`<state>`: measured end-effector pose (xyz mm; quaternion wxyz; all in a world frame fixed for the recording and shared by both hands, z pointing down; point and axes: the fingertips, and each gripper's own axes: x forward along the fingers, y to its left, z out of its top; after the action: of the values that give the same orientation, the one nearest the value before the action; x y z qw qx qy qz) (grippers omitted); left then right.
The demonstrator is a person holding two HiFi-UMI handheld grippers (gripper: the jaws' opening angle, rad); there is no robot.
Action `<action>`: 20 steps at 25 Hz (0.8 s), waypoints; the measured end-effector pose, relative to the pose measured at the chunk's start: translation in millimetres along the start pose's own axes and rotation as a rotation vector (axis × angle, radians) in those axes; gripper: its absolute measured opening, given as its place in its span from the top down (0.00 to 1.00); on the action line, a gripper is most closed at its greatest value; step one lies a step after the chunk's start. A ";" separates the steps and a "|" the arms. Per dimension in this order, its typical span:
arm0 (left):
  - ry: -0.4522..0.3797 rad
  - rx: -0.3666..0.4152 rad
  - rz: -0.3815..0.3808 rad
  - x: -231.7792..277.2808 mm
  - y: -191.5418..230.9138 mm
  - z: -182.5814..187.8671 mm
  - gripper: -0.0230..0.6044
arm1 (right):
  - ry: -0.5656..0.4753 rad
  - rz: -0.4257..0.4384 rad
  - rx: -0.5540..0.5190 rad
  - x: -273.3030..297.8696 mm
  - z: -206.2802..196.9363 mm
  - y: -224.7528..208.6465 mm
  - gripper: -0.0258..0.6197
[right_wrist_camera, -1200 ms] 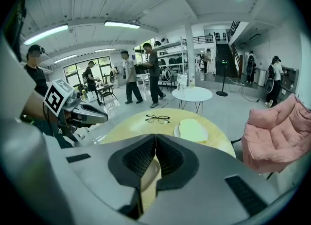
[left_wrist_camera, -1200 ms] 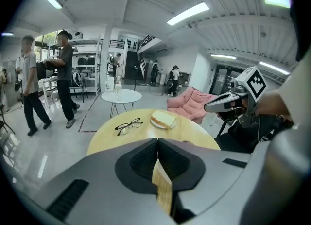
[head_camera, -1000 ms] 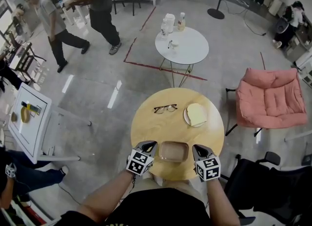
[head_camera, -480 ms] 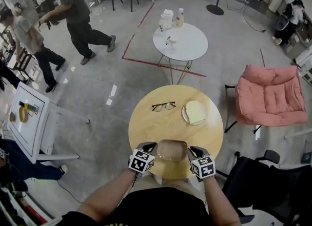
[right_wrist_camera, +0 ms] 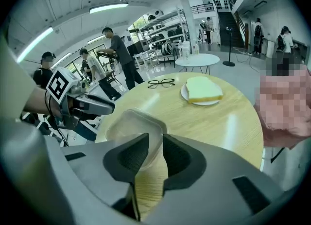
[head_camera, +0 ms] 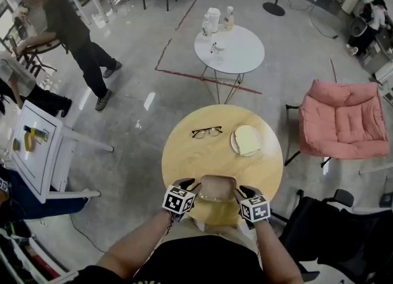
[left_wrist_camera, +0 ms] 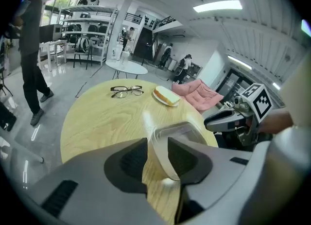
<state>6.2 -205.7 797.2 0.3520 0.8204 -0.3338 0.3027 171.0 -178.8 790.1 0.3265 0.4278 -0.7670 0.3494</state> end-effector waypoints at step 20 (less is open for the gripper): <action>0.098 -0.024 -0.045 25.9 -4.7 -17.6 0.69 | 0.080 0.040 0.110 27.4 -18.9 -12.2 0.79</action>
<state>20.6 -198.2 824.4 0.3844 0.8076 -0.3014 0.3303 174.1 -179.9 825.4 0.3257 0.4157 -0.7413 0.4143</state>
